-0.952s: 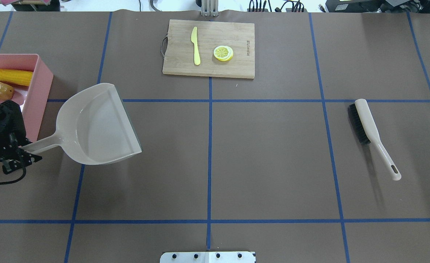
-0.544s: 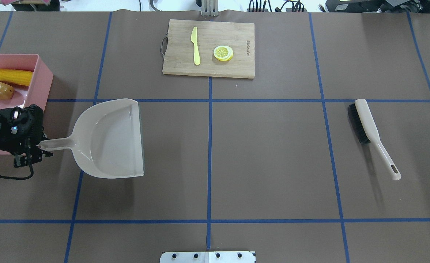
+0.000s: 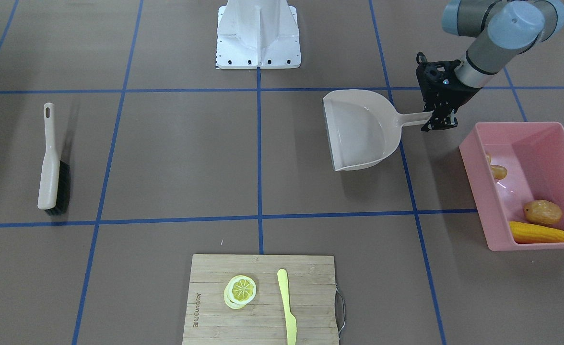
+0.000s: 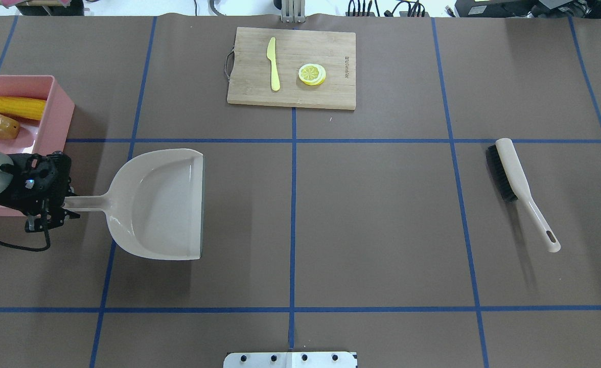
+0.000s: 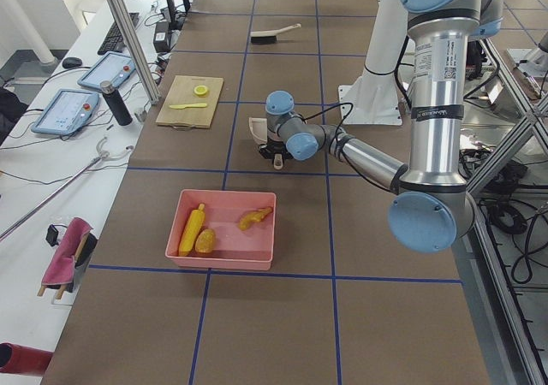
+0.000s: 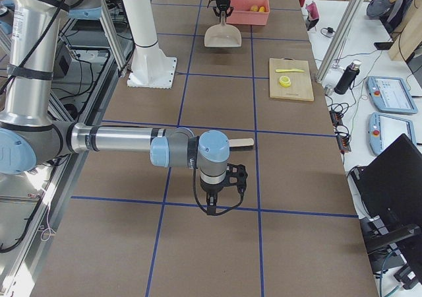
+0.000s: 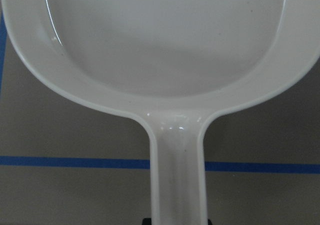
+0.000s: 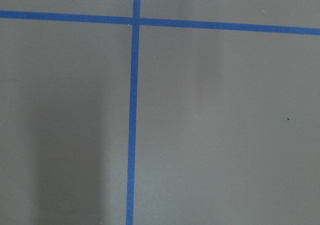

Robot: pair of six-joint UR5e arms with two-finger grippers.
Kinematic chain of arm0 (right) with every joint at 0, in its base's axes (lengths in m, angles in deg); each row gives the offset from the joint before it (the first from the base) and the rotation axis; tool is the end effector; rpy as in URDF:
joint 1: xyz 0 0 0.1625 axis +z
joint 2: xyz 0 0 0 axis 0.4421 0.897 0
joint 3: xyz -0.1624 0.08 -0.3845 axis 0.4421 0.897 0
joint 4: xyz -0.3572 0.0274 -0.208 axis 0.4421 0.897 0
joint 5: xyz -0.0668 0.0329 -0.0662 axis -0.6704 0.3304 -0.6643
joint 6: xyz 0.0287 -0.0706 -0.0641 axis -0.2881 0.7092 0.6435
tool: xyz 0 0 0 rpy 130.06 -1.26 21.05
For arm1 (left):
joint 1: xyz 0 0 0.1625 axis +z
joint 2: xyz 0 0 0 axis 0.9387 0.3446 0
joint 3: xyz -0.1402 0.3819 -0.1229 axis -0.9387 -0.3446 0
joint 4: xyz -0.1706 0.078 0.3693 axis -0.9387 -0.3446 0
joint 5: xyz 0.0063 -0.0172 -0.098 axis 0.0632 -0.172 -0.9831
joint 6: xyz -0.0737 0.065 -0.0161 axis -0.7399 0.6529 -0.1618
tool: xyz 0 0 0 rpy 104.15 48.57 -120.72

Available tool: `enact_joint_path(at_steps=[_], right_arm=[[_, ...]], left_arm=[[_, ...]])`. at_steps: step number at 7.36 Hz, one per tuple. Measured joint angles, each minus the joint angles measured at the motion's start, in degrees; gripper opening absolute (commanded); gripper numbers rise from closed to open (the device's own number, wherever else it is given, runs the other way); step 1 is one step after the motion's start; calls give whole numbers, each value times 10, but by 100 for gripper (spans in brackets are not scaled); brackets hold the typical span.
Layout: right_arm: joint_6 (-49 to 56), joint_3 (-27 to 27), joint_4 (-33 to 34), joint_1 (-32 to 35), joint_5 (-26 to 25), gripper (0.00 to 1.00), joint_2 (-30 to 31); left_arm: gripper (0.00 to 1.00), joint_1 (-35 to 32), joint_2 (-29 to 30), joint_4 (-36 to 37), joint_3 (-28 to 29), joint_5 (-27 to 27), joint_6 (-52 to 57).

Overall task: Sweep and dump trash into bin
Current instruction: 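Bring the empty dustpan back down onto the table with the left gripper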

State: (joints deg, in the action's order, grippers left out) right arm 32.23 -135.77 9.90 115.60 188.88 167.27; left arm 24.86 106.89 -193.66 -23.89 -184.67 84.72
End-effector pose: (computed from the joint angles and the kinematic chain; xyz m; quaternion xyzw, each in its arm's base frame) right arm 0.0657 -0.4010 0.6503 0.0024 -0.3376 -0.0125 0.9412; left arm 0.2950 -0.4072 0.4376 0.3221 0.3048 0.6269 0.6406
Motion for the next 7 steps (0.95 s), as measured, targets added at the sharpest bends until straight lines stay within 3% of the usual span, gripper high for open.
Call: enact_joint_path(at_steps=[1, 2, 3, 4, 7], right_arm=[[0, 0, 0, 0, 0, 100, 0], [0, 1, 0, -1, 0, 100, 0], [0, 1, 0, -1, 0, 100, 0], [1, 1, 0, -1, 0, 100, 0], [1, 1, 0, 0, 0, 100, 0]], left_arm=[[0, 3, 8, 0, 10, 1, 0], [31, 6, 14, -2, 20, 2, 1], [90, 9, 18, -3, 27, 1, 1], [98, 10, 20, -4, 31, 1, 3], [98, 11, 22, -5, 30, -2, 21]])
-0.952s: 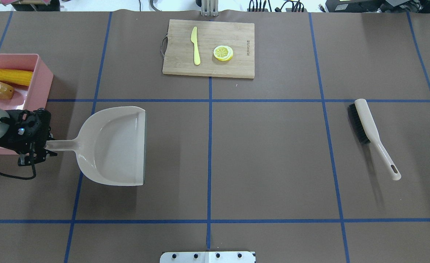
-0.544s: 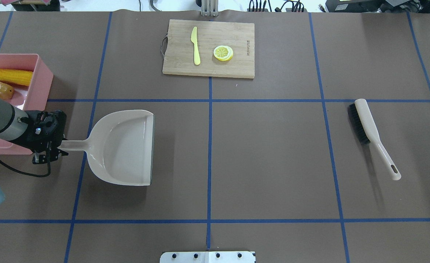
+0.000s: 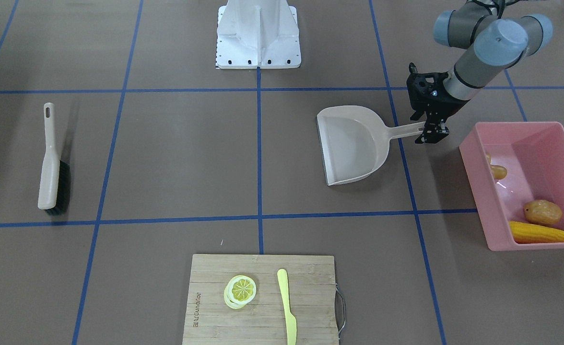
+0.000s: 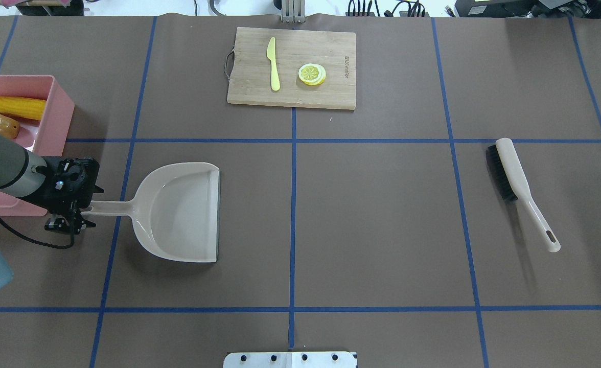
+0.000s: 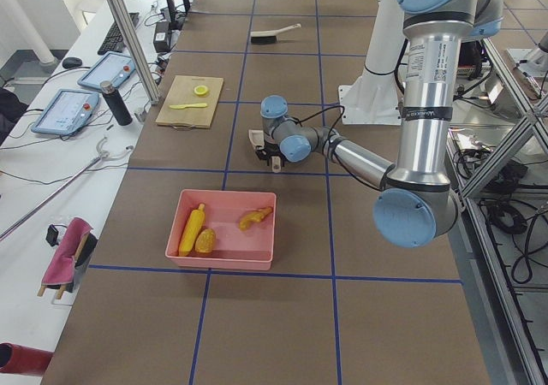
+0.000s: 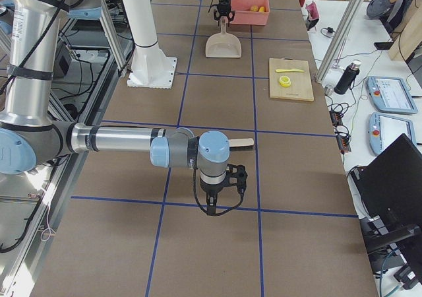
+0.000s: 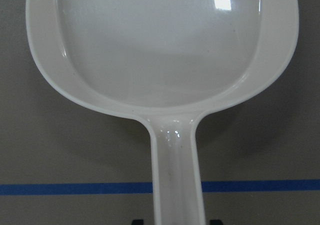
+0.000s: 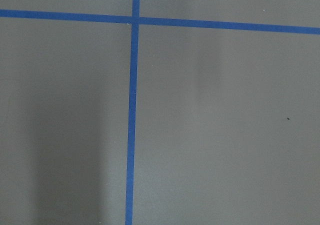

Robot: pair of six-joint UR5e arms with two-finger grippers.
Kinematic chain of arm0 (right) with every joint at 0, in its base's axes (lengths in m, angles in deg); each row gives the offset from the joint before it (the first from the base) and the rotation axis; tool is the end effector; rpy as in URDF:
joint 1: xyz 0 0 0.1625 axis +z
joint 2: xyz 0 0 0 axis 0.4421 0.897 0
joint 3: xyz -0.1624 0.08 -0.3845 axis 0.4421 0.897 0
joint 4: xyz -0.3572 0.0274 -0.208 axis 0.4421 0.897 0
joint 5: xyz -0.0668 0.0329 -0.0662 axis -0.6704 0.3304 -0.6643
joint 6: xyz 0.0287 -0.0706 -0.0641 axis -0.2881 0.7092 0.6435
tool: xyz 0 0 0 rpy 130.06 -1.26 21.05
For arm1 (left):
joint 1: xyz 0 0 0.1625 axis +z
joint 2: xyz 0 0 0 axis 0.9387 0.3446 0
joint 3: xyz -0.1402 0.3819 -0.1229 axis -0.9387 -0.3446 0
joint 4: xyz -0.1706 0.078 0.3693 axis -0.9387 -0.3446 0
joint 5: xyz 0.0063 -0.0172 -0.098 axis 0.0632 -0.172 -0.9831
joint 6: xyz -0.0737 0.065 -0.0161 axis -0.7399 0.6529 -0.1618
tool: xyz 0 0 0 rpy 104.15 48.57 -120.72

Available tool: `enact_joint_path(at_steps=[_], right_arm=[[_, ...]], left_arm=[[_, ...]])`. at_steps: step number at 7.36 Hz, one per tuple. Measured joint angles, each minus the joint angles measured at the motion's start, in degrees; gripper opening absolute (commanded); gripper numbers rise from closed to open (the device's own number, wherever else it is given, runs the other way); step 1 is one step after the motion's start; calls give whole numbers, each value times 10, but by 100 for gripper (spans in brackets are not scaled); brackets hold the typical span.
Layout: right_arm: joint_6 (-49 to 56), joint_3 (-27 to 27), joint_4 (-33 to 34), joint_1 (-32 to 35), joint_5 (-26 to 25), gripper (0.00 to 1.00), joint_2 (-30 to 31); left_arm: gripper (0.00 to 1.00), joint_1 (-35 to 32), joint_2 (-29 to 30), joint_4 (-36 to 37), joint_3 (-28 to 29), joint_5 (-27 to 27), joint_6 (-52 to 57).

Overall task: Sweep and dump trash into bin
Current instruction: 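Bring the empty dustpan back down onto the table with the left gripper, then release the dustpan handle and lift the left gripper away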

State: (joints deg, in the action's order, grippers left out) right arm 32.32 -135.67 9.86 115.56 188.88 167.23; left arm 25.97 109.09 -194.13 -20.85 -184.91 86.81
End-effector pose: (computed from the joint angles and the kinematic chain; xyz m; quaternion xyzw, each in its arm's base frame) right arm 0.0654 -0.4014 0.6508 0.0023 -0.3376 -0.0135 0.9412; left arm 0.3162 -0.4138 0.4433 0.3214 0.3038 0.6449 0.6233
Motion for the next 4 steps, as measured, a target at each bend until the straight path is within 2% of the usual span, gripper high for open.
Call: enact_joint_path(at_steps=[3, 4], right_arm=[[0, 0, 0, 0, -1, 100, 0], [0, 1, 0, 0, -2, 100, 0]], left_arm=[[98, -27, 1, -1, -20, -35, -18], [98, -44, 2, -2, -35, -44, -72]])
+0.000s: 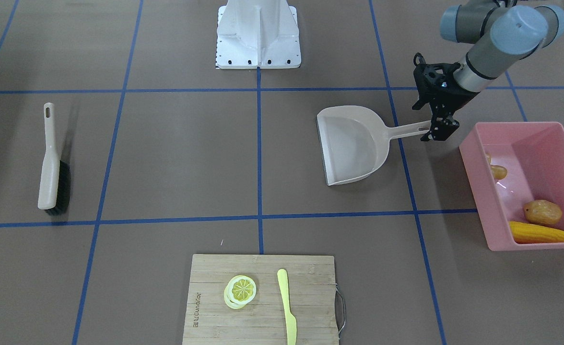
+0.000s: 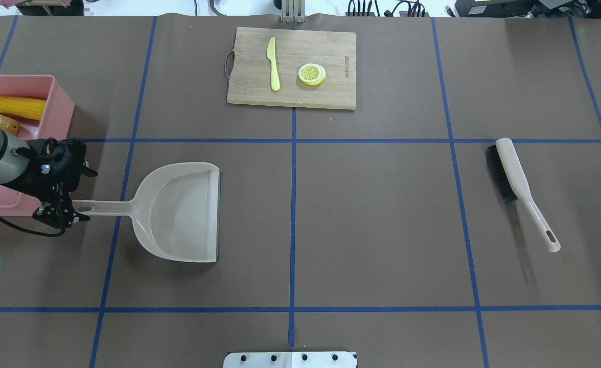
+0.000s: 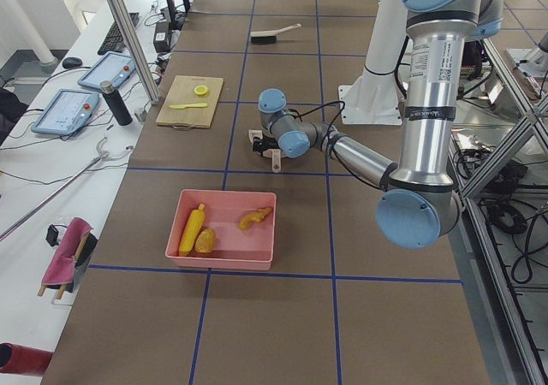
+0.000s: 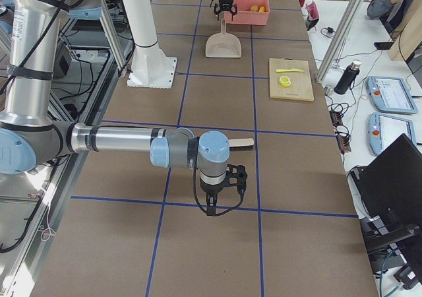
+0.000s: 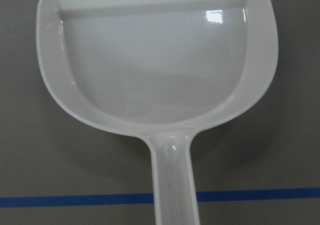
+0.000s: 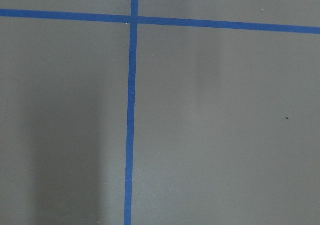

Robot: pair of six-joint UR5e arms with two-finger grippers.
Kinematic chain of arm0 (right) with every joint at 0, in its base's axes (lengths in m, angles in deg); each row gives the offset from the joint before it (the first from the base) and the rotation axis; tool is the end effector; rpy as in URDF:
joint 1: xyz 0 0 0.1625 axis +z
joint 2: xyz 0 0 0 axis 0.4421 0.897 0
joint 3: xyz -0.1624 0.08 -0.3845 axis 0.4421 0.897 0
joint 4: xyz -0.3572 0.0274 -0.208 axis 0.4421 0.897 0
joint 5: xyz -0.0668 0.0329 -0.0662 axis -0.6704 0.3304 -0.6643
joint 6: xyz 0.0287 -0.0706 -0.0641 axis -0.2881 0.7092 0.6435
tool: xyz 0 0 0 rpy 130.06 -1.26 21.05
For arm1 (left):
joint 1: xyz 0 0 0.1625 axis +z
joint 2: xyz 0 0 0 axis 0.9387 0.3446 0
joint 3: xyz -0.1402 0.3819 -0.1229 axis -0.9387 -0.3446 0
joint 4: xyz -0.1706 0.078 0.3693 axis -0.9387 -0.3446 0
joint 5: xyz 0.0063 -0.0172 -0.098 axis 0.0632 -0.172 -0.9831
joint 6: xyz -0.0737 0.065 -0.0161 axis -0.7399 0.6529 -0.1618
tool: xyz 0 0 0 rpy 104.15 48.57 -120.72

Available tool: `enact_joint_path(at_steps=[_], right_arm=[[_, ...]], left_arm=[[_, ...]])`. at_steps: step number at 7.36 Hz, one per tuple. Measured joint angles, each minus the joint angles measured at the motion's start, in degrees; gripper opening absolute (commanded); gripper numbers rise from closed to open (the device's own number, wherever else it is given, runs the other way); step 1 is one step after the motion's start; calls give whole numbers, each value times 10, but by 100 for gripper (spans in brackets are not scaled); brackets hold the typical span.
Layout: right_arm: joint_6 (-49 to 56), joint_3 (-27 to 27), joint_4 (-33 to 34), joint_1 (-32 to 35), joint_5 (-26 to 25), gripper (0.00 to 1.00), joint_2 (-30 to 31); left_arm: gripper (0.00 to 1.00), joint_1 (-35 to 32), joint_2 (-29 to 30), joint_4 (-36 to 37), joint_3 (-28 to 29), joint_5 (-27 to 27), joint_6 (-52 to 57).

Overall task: Sweep and dump trash into bin
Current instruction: 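Release the dustpan handle and lift the left gripper away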

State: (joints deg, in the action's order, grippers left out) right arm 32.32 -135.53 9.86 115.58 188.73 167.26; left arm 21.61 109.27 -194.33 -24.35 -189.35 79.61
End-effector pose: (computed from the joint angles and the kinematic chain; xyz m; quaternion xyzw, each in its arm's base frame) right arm 0.0657 -0.4009 0.6524 0.0010 -0.3364 -0.0128 0.9416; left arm 0.2804 -0.4233 0.4081 0.3344 0.3451 0.5858 0.6527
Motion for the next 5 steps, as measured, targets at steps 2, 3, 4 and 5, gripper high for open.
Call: enact_joint_path(at_steps=[2, 3, 4, 5], right_arm=[[0, 3, 0, 0, 0, 100, 0], [0, 3, 0, 0, 0, 100, -1], [0, 4, 0, 0, 0, 100, -1], [0, 4, 0, 0, -1, 100, -1]], left_arm=[[98, -35, 17, 7, -18, -3, -180], [98, -70, 26, 33, -18, 0, -257], [98, -110, 32, 80, -19, 1, -307], [98, -155, 33, 143, -22, 0, -335]])
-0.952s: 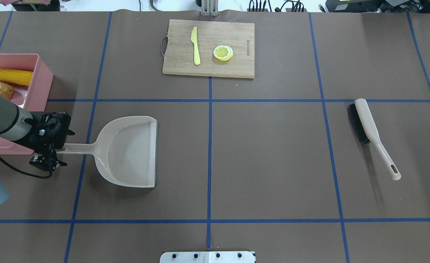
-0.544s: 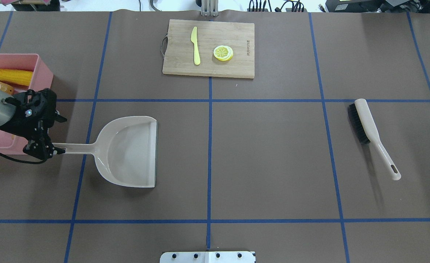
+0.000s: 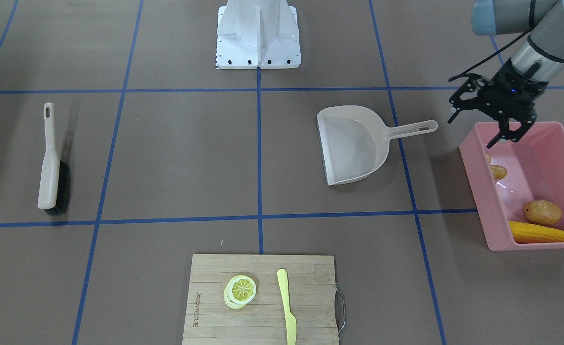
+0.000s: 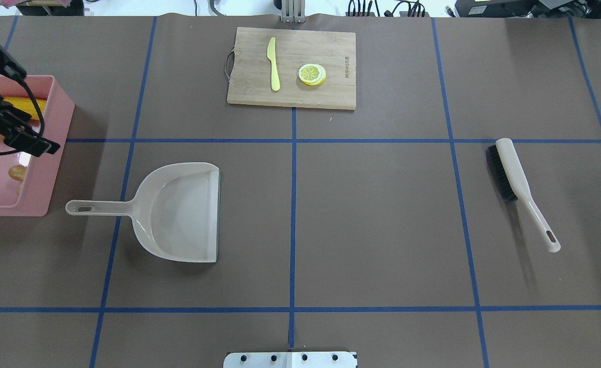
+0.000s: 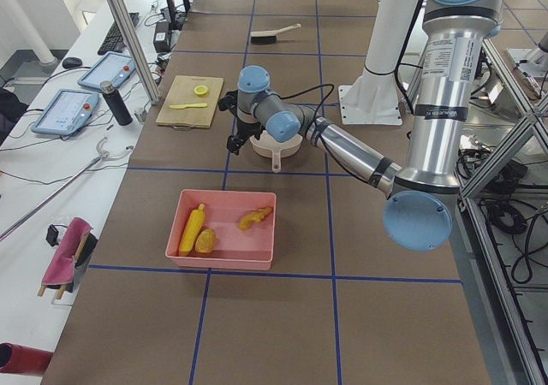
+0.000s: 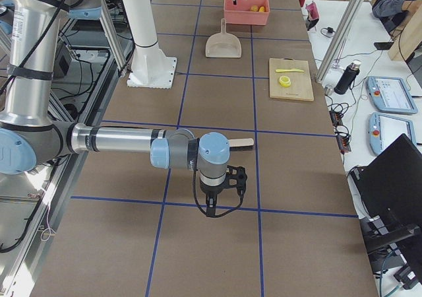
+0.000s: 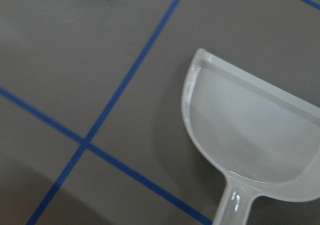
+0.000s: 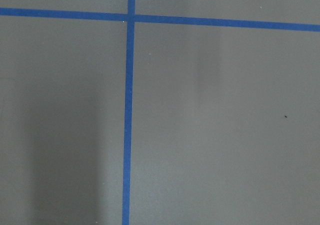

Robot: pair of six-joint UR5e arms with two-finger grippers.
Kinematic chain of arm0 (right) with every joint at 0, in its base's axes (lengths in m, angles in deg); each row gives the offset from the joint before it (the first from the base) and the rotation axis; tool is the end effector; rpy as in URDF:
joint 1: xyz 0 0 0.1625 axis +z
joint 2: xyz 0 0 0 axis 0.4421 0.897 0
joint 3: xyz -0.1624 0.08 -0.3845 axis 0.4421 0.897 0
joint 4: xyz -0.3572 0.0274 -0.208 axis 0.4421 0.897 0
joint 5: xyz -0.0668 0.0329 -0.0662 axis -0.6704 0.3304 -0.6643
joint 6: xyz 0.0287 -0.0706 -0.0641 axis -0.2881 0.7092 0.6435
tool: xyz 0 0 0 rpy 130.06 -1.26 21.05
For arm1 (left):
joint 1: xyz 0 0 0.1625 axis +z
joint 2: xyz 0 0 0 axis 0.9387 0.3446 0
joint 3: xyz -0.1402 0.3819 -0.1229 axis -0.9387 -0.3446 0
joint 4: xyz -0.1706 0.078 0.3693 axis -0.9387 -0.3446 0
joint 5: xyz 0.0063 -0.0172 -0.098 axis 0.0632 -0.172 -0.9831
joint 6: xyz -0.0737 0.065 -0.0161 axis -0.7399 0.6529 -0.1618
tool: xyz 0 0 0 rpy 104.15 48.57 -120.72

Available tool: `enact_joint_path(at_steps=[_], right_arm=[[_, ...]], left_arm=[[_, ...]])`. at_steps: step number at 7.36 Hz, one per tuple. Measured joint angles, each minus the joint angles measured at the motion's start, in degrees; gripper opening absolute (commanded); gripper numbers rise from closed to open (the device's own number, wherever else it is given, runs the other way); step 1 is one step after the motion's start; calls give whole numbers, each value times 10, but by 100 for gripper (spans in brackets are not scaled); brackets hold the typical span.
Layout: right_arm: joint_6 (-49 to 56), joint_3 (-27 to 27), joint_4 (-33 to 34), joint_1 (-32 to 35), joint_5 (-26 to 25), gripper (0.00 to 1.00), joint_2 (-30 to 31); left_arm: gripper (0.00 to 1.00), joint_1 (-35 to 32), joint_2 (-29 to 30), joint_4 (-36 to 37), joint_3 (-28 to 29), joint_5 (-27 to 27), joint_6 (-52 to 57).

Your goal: Sweep and dump trash into bin

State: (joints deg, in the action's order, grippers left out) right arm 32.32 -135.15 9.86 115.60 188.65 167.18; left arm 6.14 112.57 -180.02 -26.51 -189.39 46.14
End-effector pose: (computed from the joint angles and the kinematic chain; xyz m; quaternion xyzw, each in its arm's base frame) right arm 0.0660 -0.4011 0.6552 -0.0014 -0.3357 -0.0118 0.9419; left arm 0.1614 -0.4909 0.3925 0.2084 0.3819 0.2444 0.8666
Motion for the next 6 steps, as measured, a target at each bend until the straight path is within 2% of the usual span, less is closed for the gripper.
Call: enact_joint_path(at_steps=[2, 3, 5, 6], right_arm=[[0, 0, 0, 0, 0, 100, 0], [0, 1, 0, 0, 0, 100, 0], [0, 1, 0, -1, 0, 100, 0], [0, 2, 0, -1, 0, 100, 0]], left_arm=[[98, -92, 3, 152, 1, -4, -14], [98, -138, 2, 201, 10, -10, -14], [98, -227, 0, 273, 56, -88, -14], [98, -249, -5, 287, 73, -118, -12]])
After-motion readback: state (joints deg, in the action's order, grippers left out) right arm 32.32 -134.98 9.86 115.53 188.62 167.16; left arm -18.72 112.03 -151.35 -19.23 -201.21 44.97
